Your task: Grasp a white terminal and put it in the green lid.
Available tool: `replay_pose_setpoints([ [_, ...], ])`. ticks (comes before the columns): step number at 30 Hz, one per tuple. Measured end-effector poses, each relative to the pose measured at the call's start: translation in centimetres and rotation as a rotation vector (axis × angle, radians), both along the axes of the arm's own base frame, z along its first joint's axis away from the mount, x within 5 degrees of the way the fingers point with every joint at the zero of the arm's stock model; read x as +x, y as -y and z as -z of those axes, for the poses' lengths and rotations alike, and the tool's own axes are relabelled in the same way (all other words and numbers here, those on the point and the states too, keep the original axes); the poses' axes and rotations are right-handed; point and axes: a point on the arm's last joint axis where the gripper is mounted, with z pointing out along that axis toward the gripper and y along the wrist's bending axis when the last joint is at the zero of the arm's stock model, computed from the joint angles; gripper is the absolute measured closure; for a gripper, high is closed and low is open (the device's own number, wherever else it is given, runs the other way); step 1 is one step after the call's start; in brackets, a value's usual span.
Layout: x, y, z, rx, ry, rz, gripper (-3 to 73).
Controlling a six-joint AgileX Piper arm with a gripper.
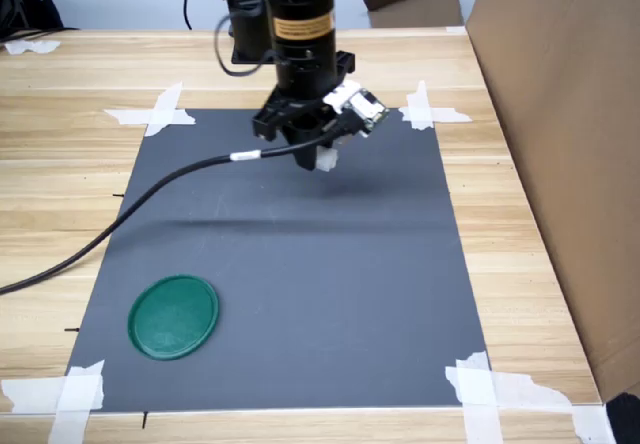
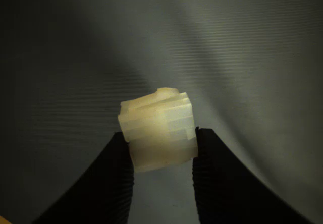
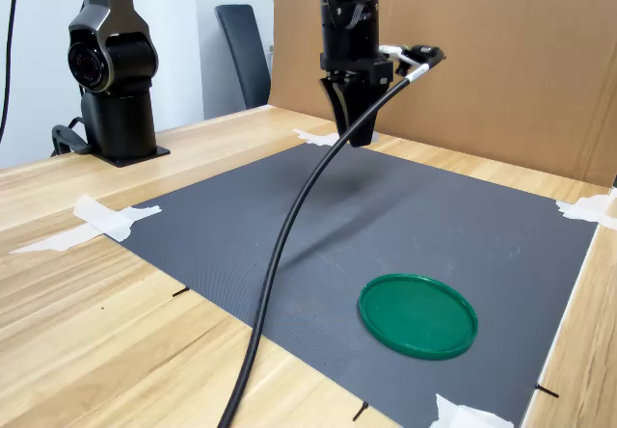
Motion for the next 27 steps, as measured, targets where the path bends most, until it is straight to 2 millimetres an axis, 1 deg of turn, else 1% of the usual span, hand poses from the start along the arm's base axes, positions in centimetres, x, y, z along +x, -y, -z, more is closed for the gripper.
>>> replay_pose_setpoints([
  [1, 0.8, 0.9, -1.0, 0.007, 0.020, 0.029, 42.3],
  [4, 2.0, 2.6, -2.7, 0.024, 0.063, 0.075, 42.3],
  [7, 2.8, 3.6, -3.4, 0.031, 0.081, 0.103, 42.3],
  [8, 3.9, 5.0, -3.7, 0.028, 0.081, 0.139, 42.3],
  [9, 5.1, 6.8, -3.2, 0.018, 0.054, 0.181, 42.3],
  [13, 6.4, 8.7, -2.8, 0.012, 0.037, 0.228, 42.3],
  [17, 8.4, 11.6, -2.1, 0.005, 0.013, 0.298, 42.3],
  [18, 10.1, 13.2, -1.7, 0.002, 0.007, 0.333, 42.3],
  [20, 11.4, 13.4, -1.1, 0.011, -0.013, 0.337, 42.3],
  [21, 12.4, 13.3, -0.3, 0.031, -0.038, 0.342, 42.3],
  [22, 12.9, 13.3, 0.2, 0.033, -0.050, 0.348, 42.3],
  [27, 13.7, 13.5, 1.8, 0.026, -0.079, 0.362, 42.3],
])
